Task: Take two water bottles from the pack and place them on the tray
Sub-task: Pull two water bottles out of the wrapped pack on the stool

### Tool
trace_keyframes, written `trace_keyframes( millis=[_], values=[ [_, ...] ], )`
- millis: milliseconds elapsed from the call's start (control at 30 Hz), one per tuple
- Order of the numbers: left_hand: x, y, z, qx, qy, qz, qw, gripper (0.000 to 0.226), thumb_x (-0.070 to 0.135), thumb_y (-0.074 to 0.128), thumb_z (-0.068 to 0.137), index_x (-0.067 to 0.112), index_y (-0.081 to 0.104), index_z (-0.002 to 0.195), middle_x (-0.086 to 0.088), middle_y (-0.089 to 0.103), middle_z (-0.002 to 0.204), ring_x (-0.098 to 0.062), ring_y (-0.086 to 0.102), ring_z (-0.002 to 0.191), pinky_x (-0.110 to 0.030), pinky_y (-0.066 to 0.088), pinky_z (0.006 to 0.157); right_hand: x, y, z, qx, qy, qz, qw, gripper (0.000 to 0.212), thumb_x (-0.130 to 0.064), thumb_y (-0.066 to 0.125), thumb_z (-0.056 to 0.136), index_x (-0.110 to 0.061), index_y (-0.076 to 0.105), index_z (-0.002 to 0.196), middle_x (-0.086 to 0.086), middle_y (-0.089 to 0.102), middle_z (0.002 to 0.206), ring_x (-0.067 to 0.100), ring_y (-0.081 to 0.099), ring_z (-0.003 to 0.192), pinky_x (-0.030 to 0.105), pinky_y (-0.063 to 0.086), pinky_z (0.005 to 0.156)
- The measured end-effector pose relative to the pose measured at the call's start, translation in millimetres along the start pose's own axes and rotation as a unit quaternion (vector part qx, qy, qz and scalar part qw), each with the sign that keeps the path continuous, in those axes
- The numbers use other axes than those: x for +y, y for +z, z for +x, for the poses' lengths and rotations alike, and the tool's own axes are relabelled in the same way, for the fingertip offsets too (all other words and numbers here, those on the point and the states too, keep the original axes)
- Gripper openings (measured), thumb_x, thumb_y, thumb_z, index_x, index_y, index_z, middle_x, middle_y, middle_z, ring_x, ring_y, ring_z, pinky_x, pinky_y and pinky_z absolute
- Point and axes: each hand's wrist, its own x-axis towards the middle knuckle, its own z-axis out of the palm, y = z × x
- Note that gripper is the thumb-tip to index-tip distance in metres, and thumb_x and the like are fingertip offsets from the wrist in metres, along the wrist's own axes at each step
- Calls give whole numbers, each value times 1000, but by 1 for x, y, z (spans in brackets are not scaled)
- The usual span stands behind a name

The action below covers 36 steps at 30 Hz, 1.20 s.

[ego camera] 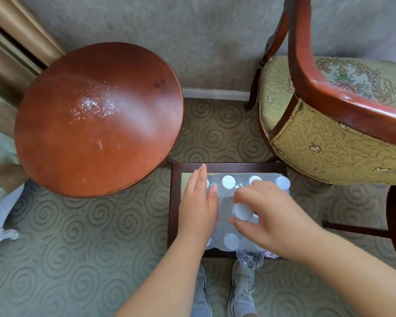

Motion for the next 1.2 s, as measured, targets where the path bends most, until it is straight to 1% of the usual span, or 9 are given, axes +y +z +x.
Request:
trace_keyframes(
  millis=[167, 333, 500, 633, 733, 833, 933, 1100, 1200],
  values=[
    [2, 0, 0, -4, -8, 1, 1000, 57, 30, 49, 106, 26, 28, 159, 1, 34, 163, -13, 29, 149, -34, 31, 118, -16, -66, -4, 40, 47, 89, 994, 20, -35, 74, 84, -17, 66, 88, -3, 61, 77, 12, 54, 74, 17, 40, 66],
    [8, -2, 1, -15, -24, 3, 1000, 56, 27, 48, 107, 26, 29, 159, 0, 31, 164, -15, 26, 152, -29, 26, 117, -7, -87, -4, 42, 85, 142, 985, 15, -22, 84, 85, -20, 69, 89, -2, 63, 76, 12, 54, 71, 13, 39, 62],
    [22, -41, 11, -159, -78, -132, 975, 81, 7, 62, 93, 35, 24, 160, 17, 6, 170, -1, -11, 154, -46, 7, 129, -7, -98, 3, 24, 63, 170, 983, 16, -22, 85, 87, -21, 70, 91, -6, 63, 82, 8, 56, 71, 11, 40, 63],
    [33, -92, 0, -285, -41, -249, 925, 102, 38, 90, 69, 72, 26, 141, 34, 10, 165, 10, 4, 152, -41, 12, 127, -11, -115, 14, 7, 20, 203, 979, 13, -26, 78, 87, -18, 71, 95, 3, 69, 86, 21, 63, 74, 35, 52, 66],
    [63, -96, 1, -350, 29, -260, 899, 117, 40, 97, 63, 52, 25, 154, 22, 33, 163, -1, 31, 150, -41, 31, 121, -18, -127, 25, -17, -2, 246, 969, 12, -24, 78, 88, -16, 71, 95, 12, 68, 85, 36, 63, 74, 54, 52, 64],
    [87, -83, -1, -289, 70, -284, 912, 104, 17, 97, 61, 40, 42, 146, 11, 61, 141, -7, 59, 131, -29, 52, 102, -23, -133, 34, 5, -3, 260, 966, 14, -23, 77, 88, -12, 71, 92, 17, 66, 82, 37, 61, 72, 52, 51, 61],
    [89, -70, -9, -167, 69, -253, 950, 99, 30, 101, 50, 53, 49, 130, 21, 68, 125, 2, 66, 116, -20, 55, 89, -21, -134, 39, 35, 11, 225, 974, 17, -26, 77, 86, -10, 72, 86, 14, 67, 78, 30, 61, 69, 46, 49, 61],
    [95, -53, -23, -95, 31, -212, 972, 65, 50, 90, 53, 66, 51, 103, 35, 69, 104, 11, 70, 92, -2, 51, 70, -20, -126, 37, 35, 36, 203, 978, 17, -21, 82, 90, -9, 72, 85, 16, 67, 77, 30, 59, 69, 42, 48, 60],
    [95, -50, -28, -76, 15, -243, 967, 57, 43, 90, 58, 61, 56, 100, 30, 73, 102, 7, 73, 89, -9, 56, 70, -28, -116, 36, 70, 43, 234, 969, 23, -36, 71, 95, -13, 72, 91, 11, 68, 79, 27, 59, 68, 39, 50, 60]
  ],
)
